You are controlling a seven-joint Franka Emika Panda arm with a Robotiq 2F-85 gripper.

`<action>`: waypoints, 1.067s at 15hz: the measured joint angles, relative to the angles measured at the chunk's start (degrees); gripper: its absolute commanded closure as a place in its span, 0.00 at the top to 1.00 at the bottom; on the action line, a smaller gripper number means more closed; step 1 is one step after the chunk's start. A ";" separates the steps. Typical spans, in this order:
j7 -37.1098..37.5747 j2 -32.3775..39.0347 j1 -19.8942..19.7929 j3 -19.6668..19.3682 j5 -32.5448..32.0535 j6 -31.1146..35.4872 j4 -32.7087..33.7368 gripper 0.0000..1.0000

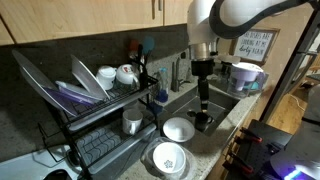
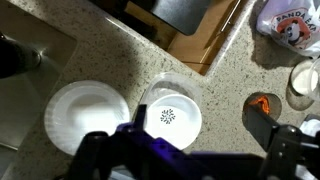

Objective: Remove the grey lid from the dishrack and set it on top of the grey bowl on the left side of the counter

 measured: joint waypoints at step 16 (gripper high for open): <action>1.01 -5.31 4.23 0.44 23.05 47.21 -10.31 1.00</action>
